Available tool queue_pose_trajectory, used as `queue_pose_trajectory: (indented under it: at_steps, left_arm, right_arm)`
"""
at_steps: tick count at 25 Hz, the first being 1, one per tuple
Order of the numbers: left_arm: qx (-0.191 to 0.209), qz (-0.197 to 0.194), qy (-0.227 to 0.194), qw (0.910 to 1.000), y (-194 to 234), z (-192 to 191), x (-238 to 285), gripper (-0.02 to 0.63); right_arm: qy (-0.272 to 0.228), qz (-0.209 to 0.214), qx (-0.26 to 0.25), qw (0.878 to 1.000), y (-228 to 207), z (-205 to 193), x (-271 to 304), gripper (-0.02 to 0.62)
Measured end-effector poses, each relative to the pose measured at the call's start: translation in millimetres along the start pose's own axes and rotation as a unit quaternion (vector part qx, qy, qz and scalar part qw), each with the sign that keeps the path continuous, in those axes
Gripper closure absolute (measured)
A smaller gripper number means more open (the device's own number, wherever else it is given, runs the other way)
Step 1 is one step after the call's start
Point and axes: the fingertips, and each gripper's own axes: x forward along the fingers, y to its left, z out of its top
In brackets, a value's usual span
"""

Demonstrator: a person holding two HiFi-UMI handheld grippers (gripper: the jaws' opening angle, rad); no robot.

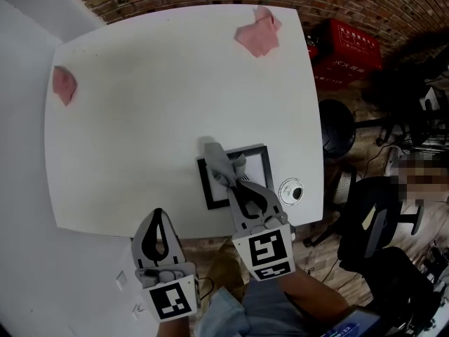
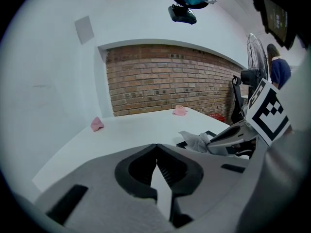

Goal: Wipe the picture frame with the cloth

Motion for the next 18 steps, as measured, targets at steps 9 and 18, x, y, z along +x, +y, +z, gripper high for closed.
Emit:
queue_pose_trajectory:
  at_steps: [9,18]
  left_arm:
    - [0.011,-0.020,-0.007,0.9997,-20,9,9,0.597]
    - [0.019,-0.033,-0.008,0.9992,-32,12,14,0.597]
  right_arm:
    - [0.000,-0.019,0.013,1.000,-20,-7,-10,0.555]
    - [0.000,-0.034,0.023,0.999,-33,-12,-16,0.555]
